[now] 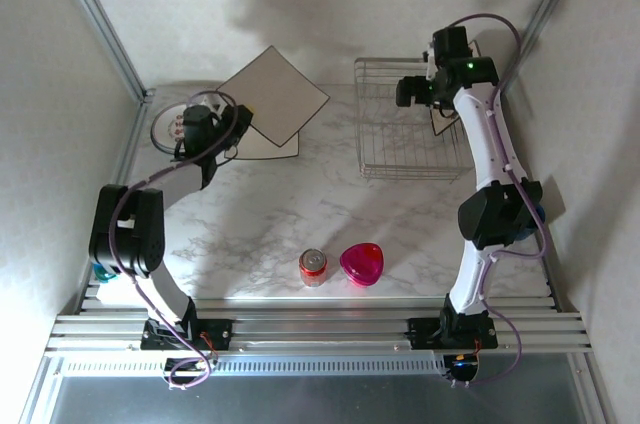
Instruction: Unload the plates from the dish rack
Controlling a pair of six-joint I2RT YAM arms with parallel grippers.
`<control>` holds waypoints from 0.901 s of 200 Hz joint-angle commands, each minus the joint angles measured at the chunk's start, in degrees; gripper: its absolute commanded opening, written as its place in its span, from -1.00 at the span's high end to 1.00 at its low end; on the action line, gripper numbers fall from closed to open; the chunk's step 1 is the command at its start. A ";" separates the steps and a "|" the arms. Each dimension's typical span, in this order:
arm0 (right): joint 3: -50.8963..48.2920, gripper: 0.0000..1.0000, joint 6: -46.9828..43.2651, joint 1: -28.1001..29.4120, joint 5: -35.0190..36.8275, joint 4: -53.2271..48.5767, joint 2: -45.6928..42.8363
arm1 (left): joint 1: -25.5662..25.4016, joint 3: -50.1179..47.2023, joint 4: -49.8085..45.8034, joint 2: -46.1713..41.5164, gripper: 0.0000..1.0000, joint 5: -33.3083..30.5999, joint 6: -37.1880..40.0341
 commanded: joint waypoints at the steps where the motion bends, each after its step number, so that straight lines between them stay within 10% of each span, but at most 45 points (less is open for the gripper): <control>1: 1.25 -0.98 -2.91 -0.17 1.27 -4.87 -0.70 | -1.95 -1.51 19.16 -4.50 1.00 -11.22 -7.37; 101: -4.71 -0.98 -3.96 0.14 -0.33 -2.35 -4.23 | -14.28 -6.71 28.81 -0.22 1.00 -46.72 -14.96; 180: -9.75 -0.98 -4.47 0.14 -0.34 -0.07 -6.10 | -15.73 -7.11 27.58 4.70 1.00 -51.33 -21.44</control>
